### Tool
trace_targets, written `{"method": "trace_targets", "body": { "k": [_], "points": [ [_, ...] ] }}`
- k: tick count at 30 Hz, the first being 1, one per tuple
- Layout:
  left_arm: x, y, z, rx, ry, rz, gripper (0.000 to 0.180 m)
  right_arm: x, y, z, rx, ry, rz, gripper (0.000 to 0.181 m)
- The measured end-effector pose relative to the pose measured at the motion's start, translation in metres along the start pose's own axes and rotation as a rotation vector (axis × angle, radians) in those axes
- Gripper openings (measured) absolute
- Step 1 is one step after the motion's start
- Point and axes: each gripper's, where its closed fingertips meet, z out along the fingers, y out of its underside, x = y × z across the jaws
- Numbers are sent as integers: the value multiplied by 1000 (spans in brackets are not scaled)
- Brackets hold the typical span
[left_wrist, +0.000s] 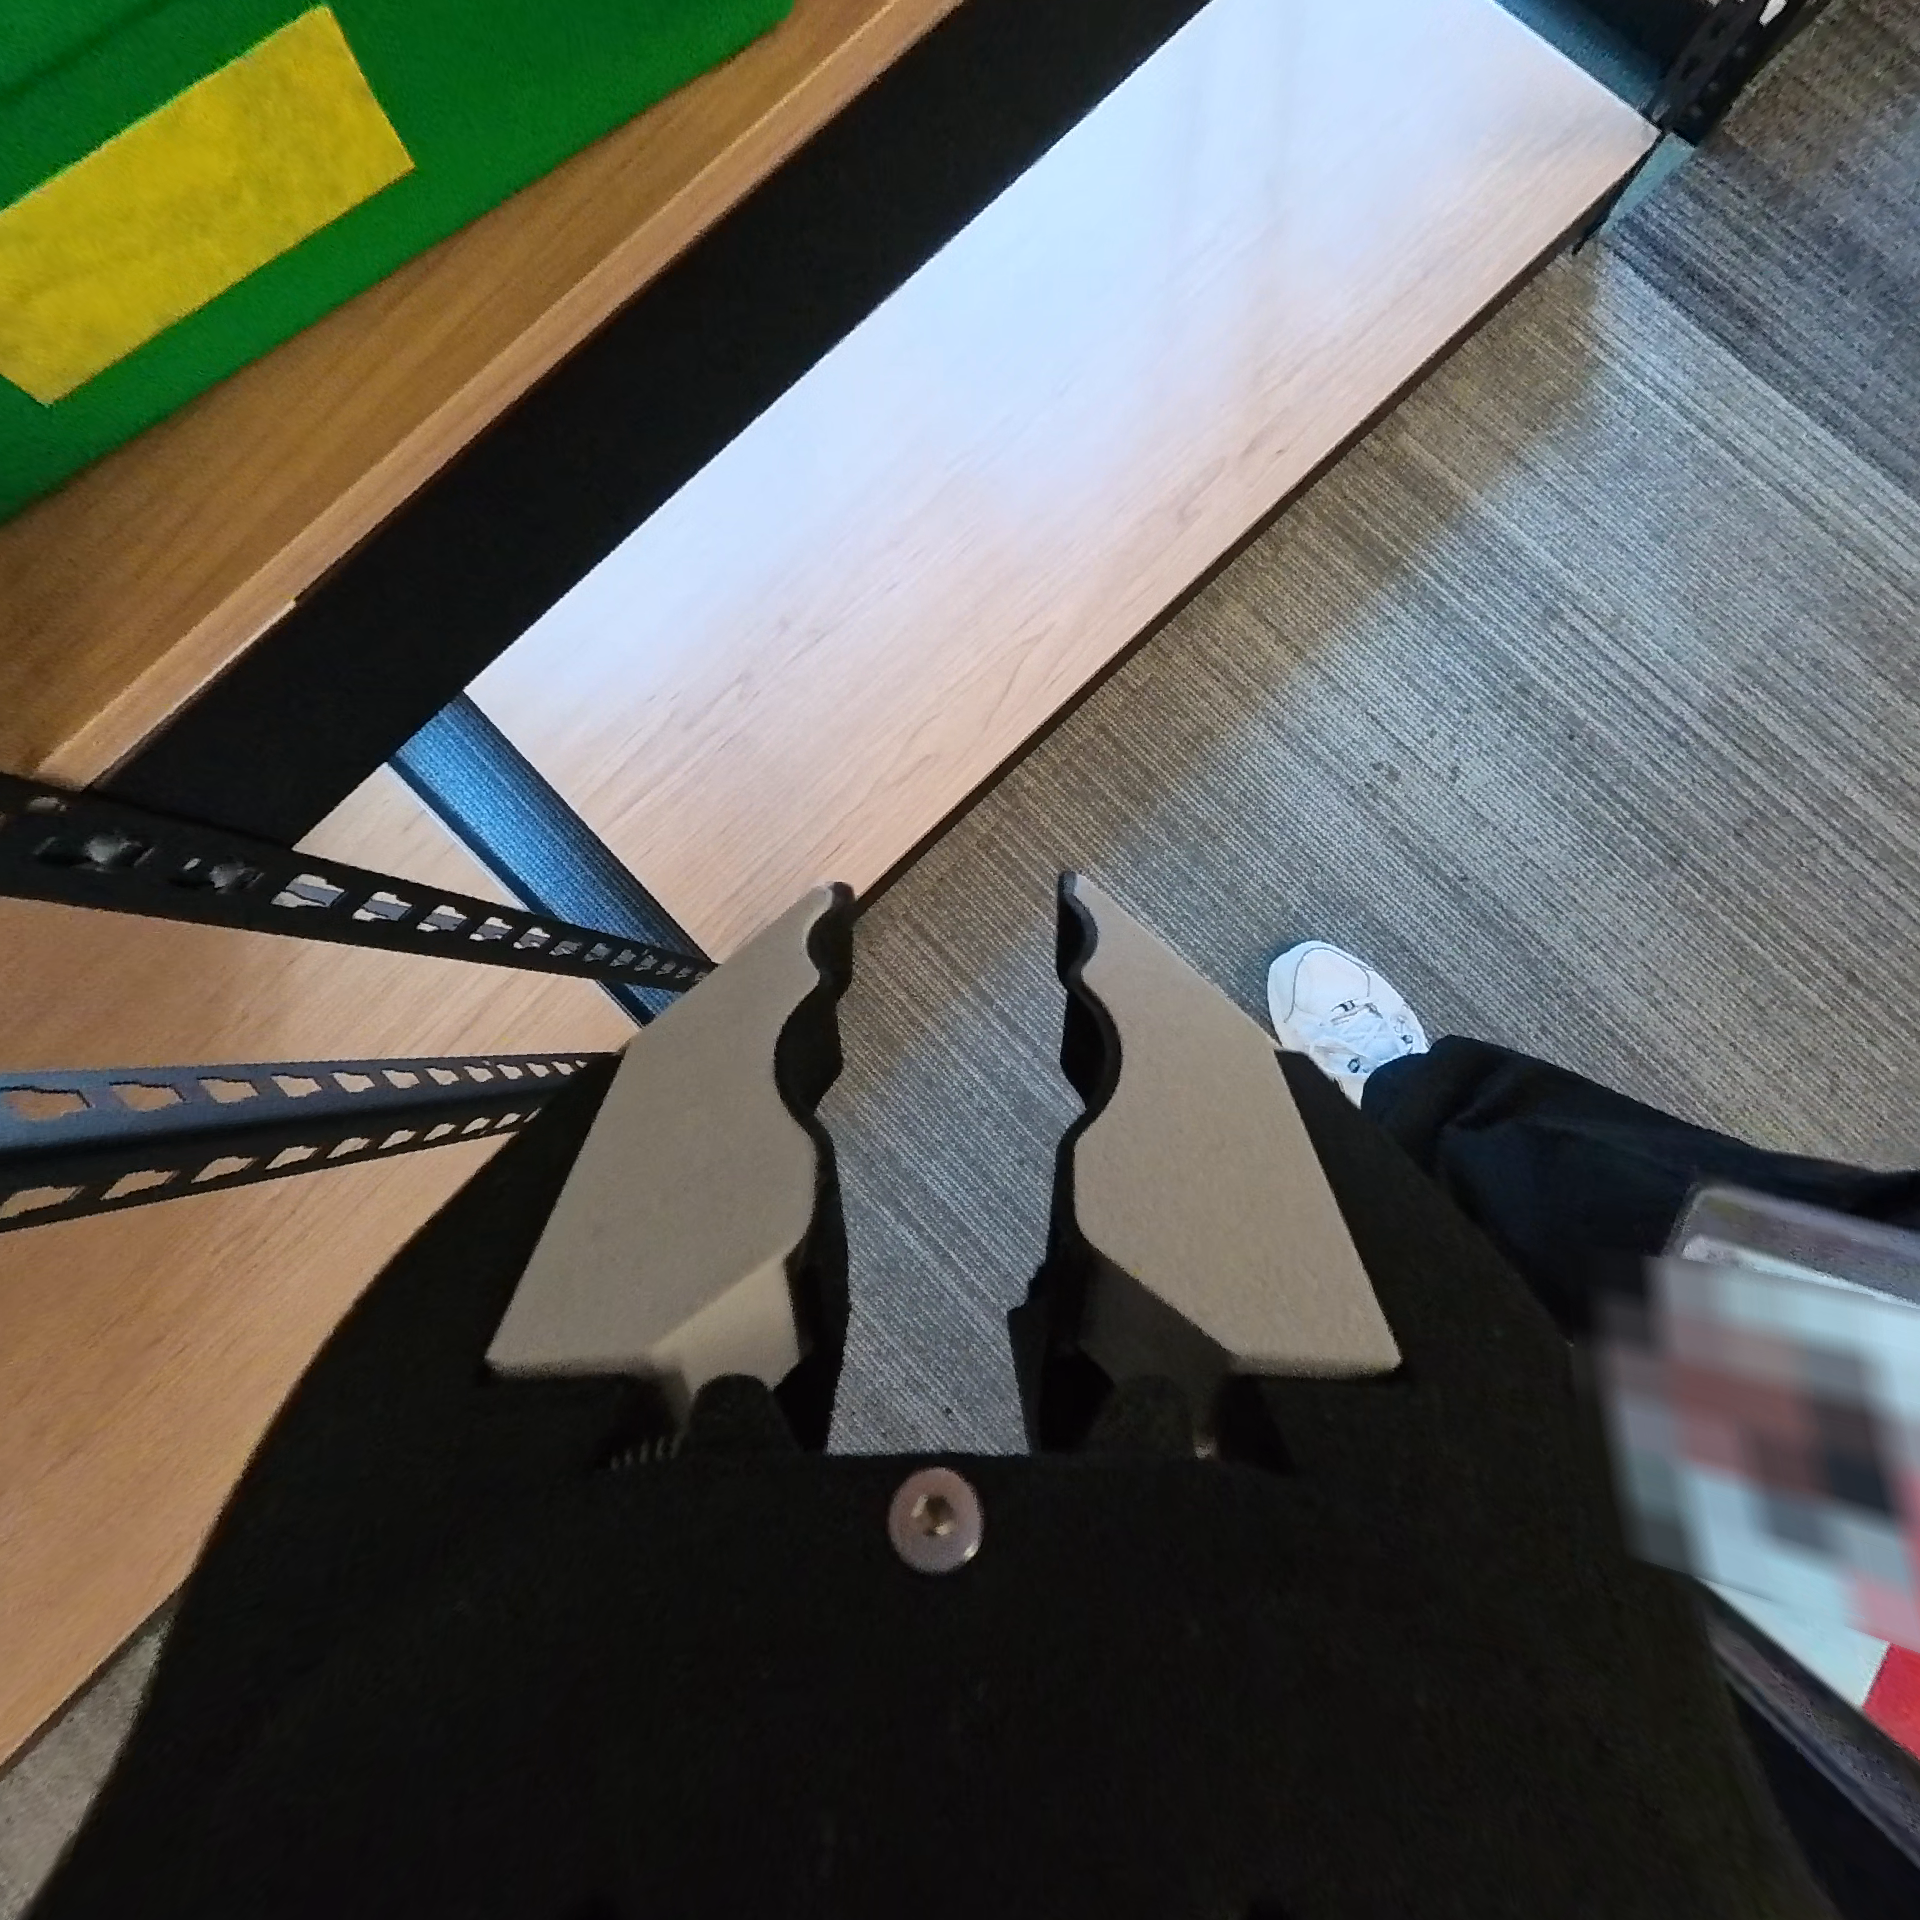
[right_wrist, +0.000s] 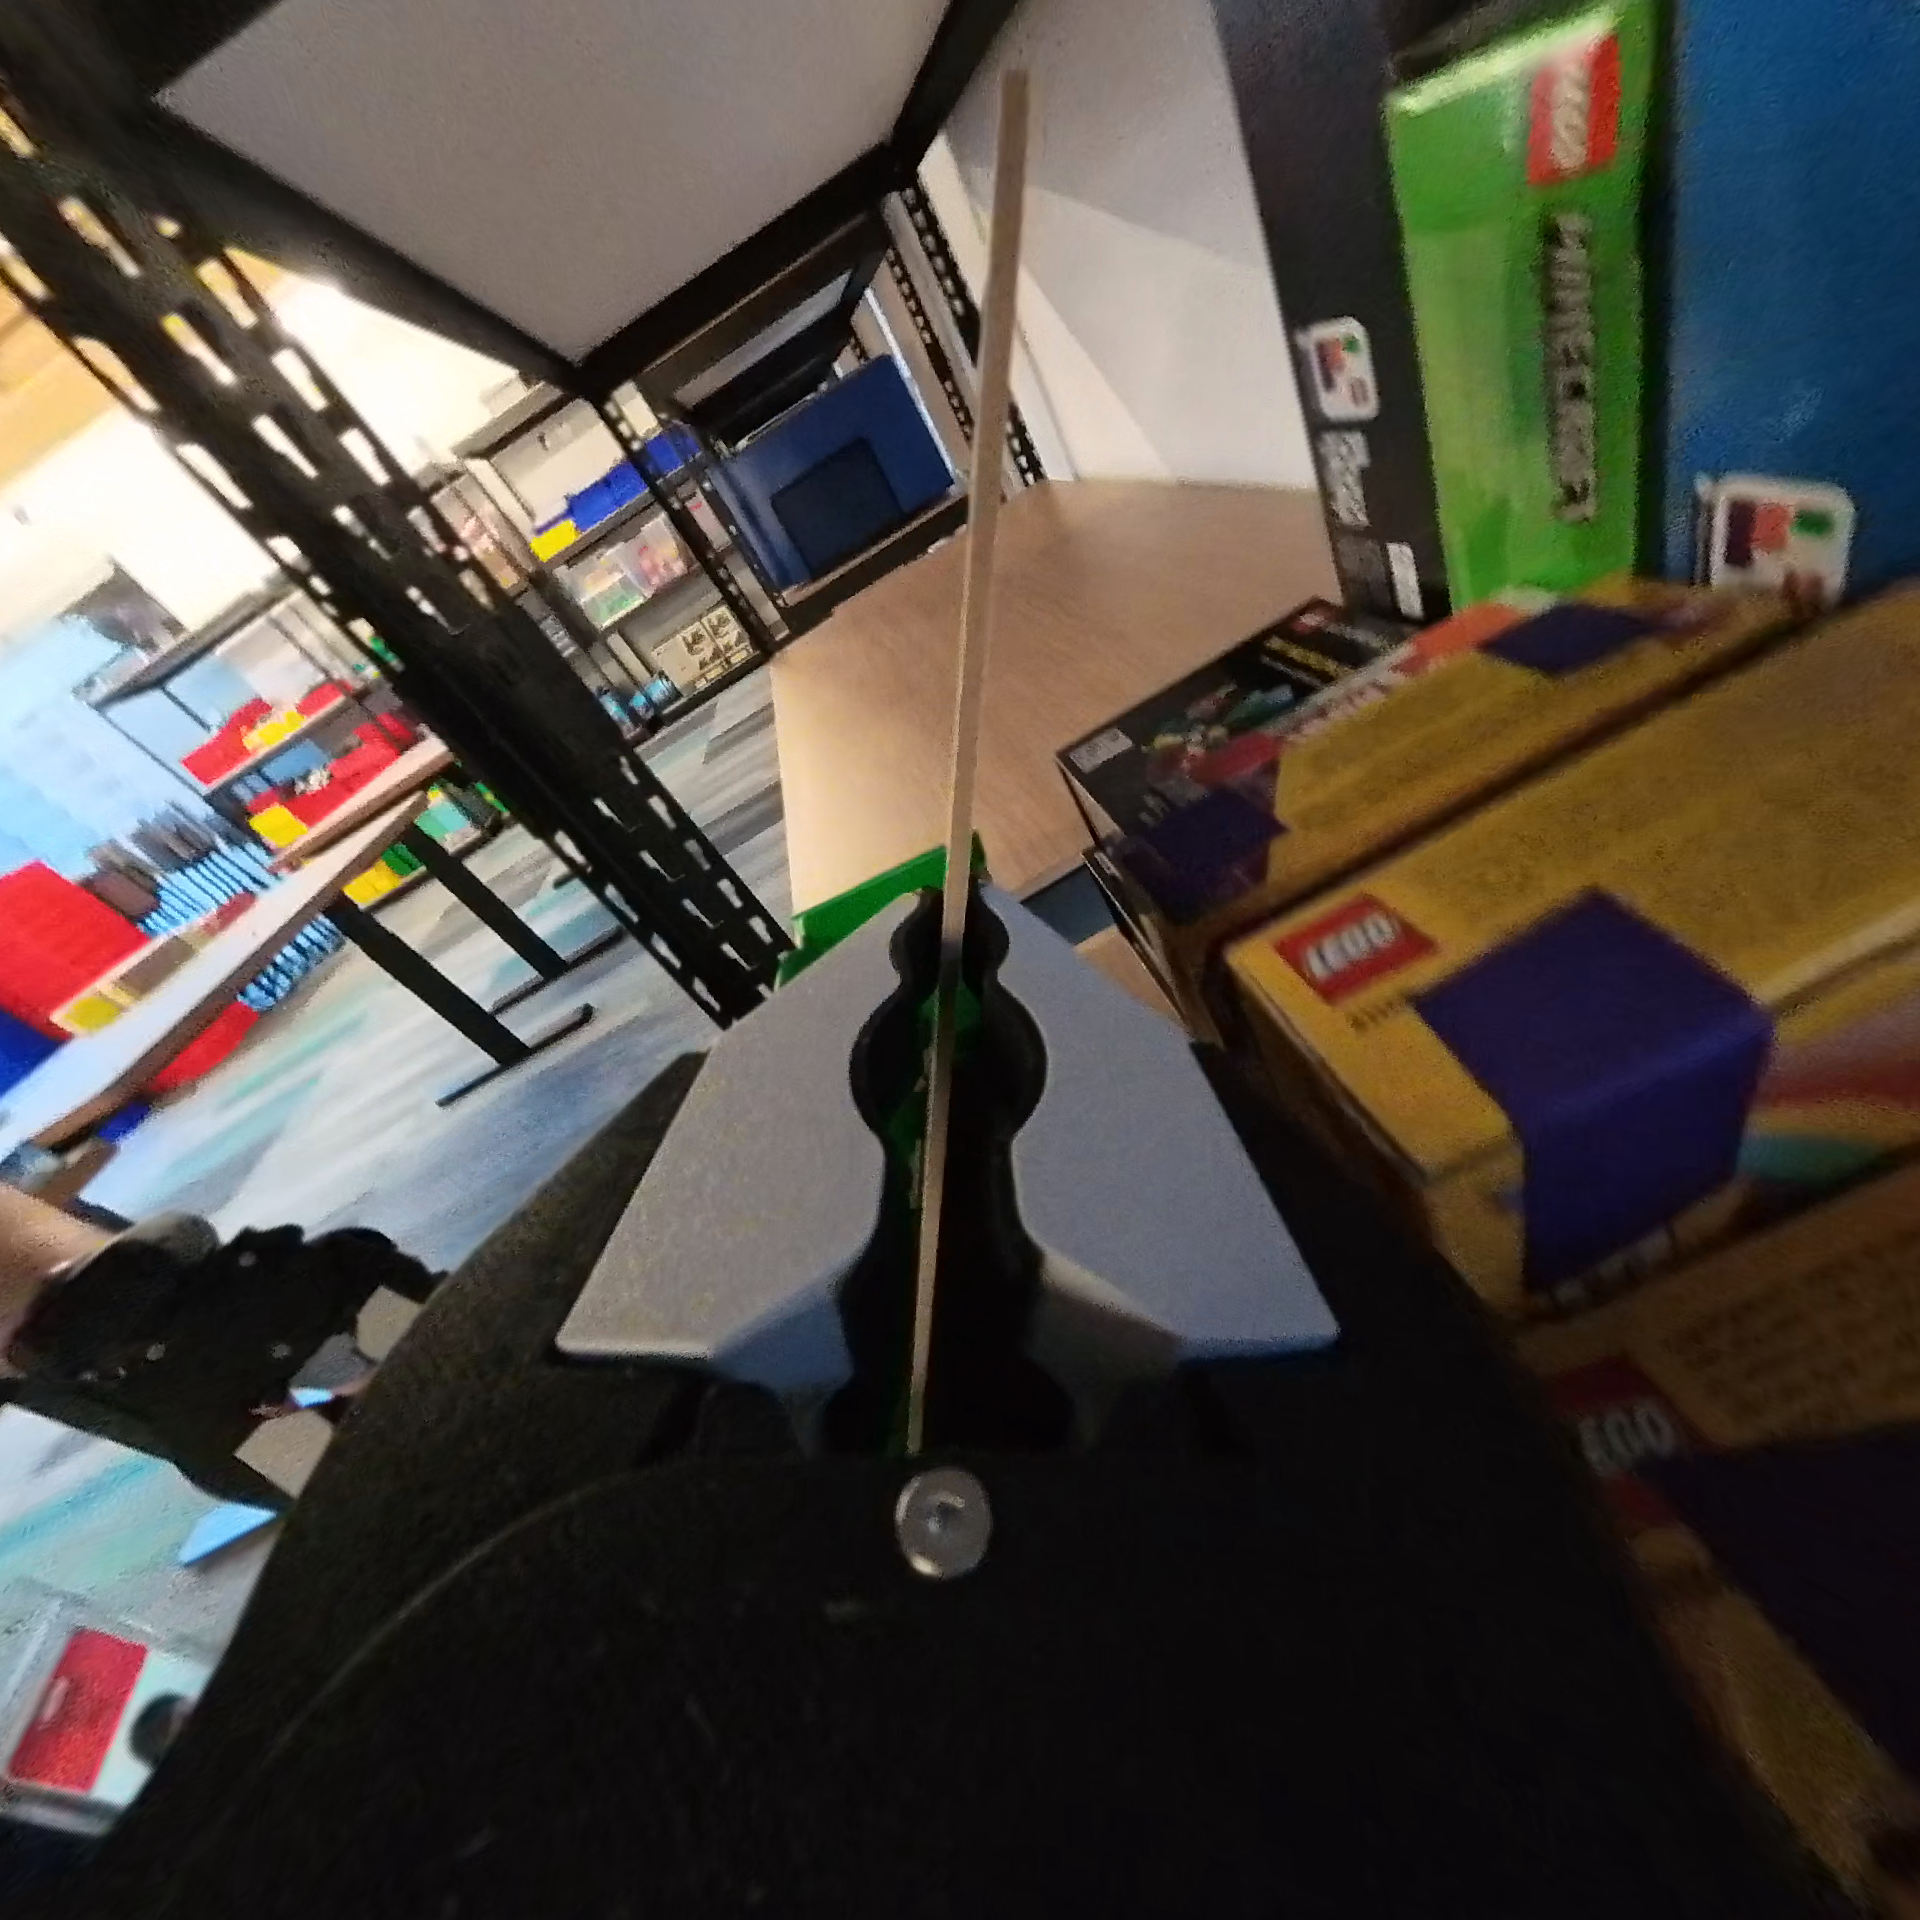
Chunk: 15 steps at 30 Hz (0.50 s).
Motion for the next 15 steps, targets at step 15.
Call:
{"method": "trace_targets", "body": {
  "k": [15],
  "points": [
    [9, -22, 8, 16, 37, 15, 36, -49, -70, 39, -39, -76, -210, 1]
  ]
}}
